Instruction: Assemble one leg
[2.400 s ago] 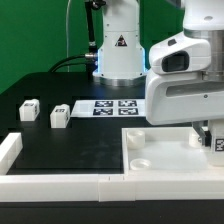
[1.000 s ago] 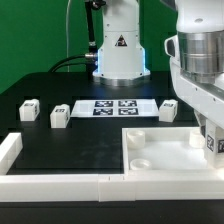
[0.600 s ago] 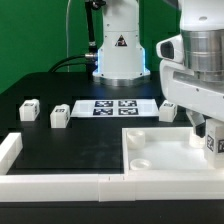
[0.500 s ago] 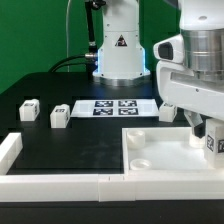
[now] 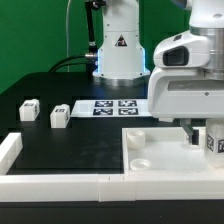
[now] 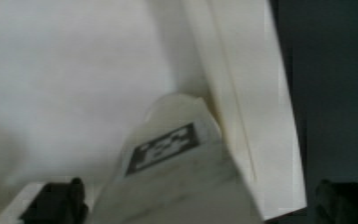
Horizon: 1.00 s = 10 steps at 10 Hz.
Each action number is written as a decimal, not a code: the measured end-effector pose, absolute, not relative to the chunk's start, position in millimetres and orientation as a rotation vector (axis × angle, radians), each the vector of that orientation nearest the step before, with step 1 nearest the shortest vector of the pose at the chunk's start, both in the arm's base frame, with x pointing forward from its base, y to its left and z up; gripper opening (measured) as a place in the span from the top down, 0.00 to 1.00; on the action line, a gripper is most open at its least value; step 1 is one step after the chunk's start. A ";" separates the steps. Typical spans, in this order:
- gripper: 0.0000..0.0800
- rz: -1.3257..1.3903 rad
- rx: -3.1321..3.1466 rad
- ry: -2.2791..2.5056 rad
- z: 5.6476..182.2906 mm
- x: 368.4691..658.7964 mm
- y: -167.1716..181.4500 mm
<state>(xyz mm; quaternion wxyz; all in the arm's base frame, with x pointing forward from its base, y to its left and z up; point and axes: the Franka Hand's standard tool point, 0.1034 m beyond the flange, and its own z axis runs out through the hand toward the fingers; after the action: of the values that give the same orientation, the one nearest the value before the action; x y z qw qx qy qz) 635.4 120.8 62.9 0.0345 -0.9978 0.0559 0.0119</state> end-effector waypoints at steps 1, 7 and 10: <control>0.19 0.032 -3.076 0.021 61.8 634.7 119.3; 0.64 0.053 -3.074 -0.014 59.8 632.6 115.9; 0.64 0.062 -3.056 0.162 59.4 633.0 113.5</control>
Offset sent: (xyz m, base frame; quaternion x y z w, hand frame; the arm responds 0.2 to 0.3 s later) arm 0.0000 0.0000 0.0000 0.0000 0.0000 0.0000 1.0000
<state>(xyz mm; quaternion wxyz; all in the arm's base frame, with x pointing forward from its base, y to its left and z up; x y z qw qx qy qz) 633.0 113.5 59.4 0.0406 -0.9976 0.0529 0.0201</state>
